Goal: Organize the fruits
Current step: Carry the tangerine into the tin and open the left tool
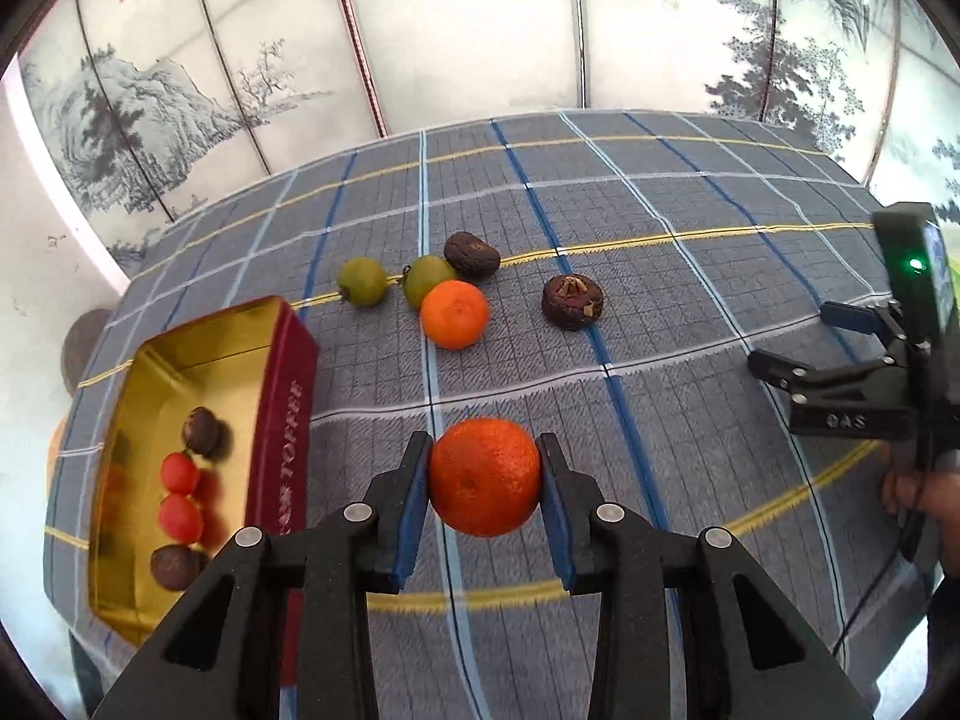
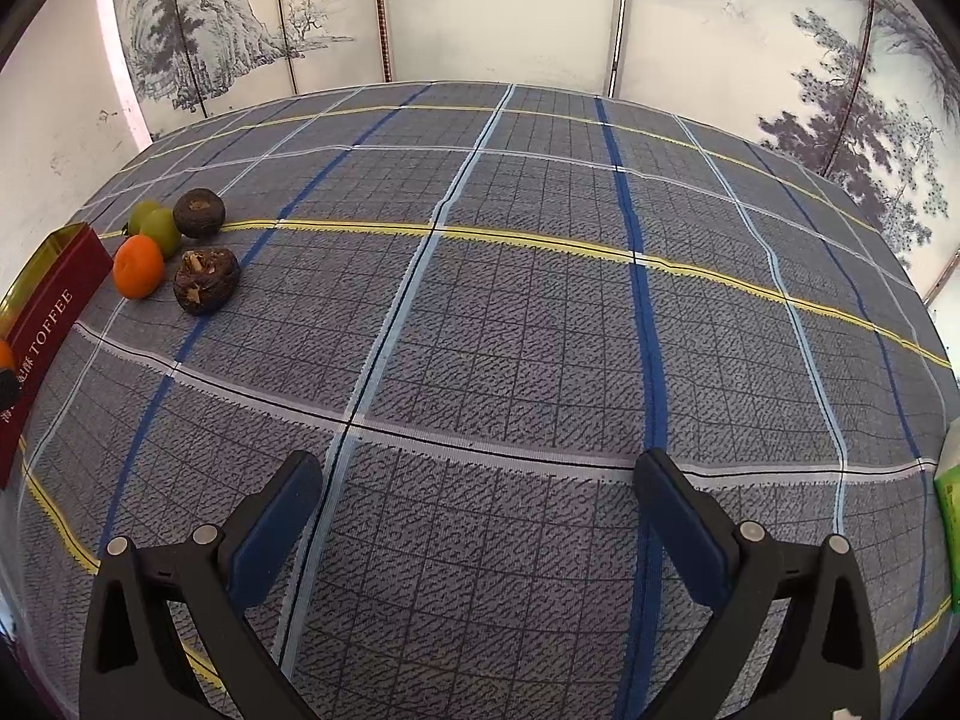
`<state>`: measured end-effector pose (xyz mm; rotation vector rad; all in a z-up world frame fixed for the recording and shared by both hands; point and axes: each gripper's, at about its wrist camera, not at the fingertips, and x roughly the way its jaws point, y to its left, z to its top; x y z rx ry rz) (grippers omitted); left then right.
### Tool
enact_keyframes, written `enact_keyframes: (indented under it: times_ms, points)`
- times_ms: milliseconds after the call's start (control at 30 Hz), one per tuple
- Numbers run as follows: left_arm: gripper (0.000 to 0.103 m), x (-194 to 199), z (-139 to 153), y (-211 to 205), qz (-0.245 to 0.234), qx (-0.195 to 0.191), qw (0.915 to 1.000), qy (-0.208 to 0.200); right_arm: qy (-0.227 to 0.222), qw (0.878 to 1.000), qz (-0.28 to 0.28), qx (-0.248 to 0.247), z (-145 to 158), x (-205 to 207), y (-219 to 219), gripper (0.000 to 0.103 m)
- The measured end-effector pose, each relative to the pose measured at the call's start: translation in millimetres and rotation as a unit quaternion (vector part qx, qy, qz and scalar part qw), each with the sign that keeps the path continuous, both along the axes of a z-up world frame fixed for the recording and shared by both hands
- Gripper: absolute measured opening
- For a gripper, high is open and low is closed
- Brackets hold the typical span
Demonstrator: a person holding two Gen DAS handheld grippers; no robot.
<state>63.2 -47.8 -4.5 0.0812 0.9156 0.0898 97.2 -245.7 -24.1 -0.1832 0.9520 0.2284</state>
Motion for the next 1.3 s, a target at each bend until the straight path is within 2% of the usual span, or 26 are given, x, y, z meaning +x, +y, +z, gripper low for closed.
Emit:
enact_keyframes:
  times_ms: [633,1033,1300]
  points:
    - [0.036,-56,23,37,0.055,0.013,0.9974,-0.043,-0.002,1.000,-0.011,-0.002,0,-1,-2,0.103]
    - [0.036,-60,13,97,0.121,0.006,0.9921,-0.033,-0.002,1.000,-0.012,-0.002,-1,-1,-2,0.103]
    - [0.036,-67,9,155,0.170,-0.017,0.9851,-0.020,-0.002,1.000,-0.018,-0.002,-1,-2,-2,0.103]
